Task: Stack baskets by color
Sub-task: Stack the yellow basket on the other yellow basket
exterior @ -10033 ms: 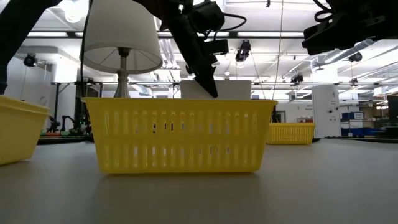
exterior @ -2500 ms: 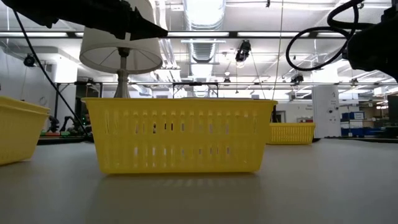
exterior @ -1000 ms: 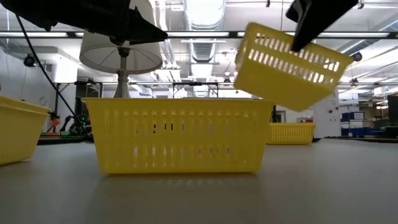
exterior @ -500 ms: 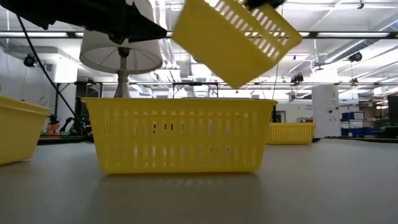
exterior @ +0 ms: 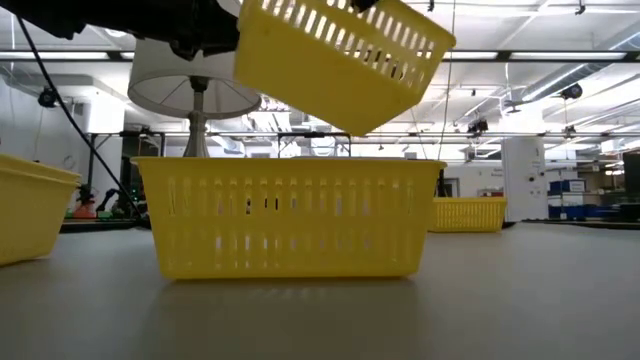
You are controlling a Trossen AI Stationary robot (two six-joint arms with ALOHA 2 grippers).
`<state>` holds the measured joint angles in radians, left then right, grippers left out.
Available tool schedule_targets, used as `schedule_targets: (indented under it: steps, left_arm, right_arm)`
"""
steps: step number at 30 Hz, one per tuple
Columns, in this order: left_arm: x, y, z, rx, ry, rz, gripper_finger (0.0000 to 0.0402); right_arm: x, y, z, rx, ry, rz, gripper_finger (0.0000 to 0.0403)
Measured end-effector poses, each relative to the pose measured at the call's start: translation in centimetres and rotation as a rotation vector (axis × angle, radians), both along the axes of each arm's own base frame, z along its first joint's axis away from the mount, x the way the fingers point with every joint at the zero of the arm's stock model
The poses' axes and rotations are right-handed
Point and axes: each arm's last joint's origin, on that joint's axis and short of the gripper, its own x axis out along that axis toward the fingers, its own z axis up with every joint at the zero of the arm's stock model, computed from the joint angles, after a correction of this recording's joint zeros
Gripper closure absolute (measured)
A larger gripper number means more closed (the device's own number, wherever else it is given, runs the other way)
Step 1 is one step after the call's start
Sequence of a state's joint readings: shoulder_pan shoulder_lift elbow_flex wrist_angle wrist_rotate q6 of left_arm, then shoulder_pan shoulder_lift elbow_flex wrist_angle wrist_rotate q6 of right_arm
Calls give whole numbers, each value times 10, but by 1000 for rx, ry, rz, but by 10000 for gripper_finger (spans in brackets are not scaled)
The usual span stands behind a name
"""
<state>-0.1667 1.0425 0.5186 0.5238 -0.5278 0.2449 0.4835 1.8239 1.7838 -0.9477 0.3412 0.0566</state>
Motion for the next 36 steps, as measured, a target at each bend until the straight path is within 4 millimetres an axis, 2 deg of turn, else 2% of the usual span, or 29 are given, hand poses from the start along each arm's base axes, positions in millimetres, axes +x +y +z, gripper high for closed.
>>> schedule_targets:
  steps: [8,15,28,36]
  left_arm:
    - [-5,0,5,-6,-23,-1,272]
    - [-11,-5,4,-8,-29,-31,272]
    - [-17,-20,2,-11,-32,-108,272]
    - [-18,-24,2,-18,-35,-129,272]
  right_arm:
    - [27,15,-10,-41,68,11,391]
    - [40,25,-19,-52,128,-25,391]
    - [51,43,-49,-46,194,-110,391]
    - [53,44,-55,-11,207,-154,390]
